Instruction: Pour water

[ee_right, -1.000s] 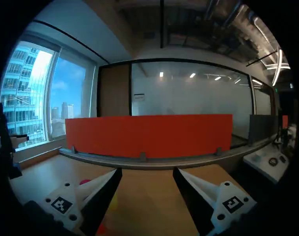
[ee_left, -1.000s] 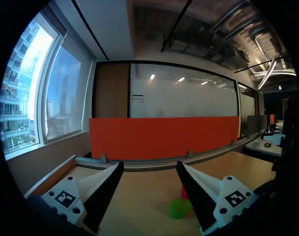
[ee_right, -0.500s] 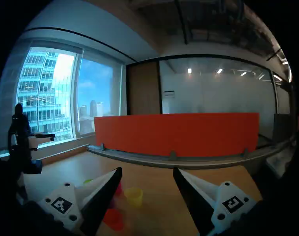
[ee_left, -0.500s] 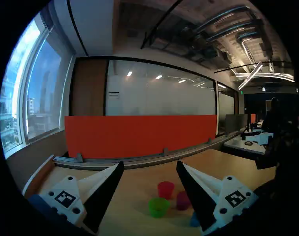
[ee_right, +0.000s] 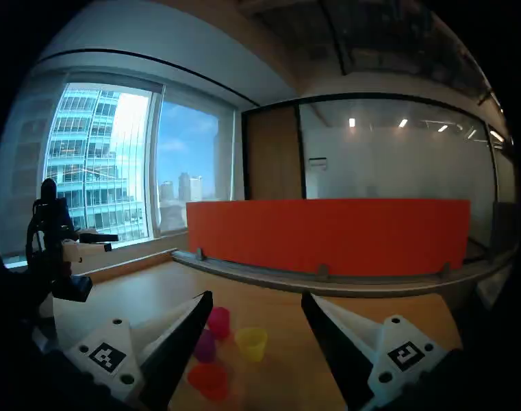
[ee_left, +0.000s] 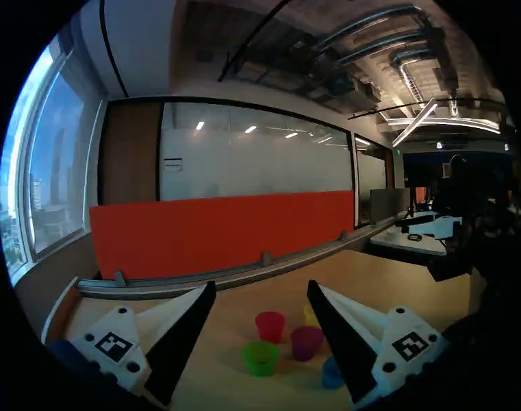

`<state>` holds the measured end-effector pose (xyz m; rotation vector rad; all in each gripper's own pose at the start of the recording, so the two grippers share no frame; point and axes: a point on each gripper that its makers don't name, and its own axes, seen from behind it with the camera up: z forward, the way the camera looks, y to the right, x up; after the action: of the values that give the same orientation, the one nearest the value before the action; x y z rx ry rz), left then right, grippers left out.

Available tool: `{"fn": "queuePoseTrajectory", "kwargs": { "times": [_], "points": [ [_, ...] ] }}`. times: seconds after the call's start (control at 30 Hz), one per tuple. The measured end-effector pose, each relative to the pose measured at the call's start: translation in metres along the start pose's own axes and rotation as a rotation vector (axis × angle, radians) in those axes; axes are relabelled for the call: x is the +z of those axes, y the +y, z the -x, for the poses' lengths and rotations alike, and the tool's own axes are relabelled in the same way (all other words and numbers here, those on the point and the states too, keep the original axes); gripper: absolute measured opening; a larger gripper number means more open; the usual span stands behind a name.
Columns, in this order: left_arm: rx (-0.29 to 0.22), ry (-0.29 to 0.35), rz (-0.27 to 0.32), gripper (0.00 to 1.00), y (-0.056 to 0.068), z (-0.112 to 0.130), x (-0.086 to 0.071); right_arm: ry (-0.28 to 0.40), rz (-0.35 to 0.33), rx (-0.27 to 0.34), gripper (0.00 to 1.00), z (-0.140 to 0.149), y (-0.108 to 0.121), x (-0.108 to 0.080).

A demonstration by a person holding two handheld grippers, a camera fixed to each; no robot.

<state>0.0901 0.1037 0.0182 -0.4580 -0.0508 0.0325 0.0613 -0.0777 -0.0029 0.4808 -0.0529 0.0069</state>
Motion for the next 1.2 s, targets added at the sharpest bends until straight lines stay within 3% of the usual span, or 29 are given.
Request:
{"fn": "queuePoseTrajectory", "kwargs": {
  "times": [0.53,1.2],
  "points": [
    [-0.005,-0.08,0.109,0.99,0.021,0.031,-0.003,-0.024,-0.011,-0.008,1.0,0.001,-0.004,-0.001],
    [0.092,-0.154,0.274,1.0,0.056,0.063,-0.006,-0.067,-0.013,-0.019,1.0,0.013,-0.004,0.006]
  ]
}}
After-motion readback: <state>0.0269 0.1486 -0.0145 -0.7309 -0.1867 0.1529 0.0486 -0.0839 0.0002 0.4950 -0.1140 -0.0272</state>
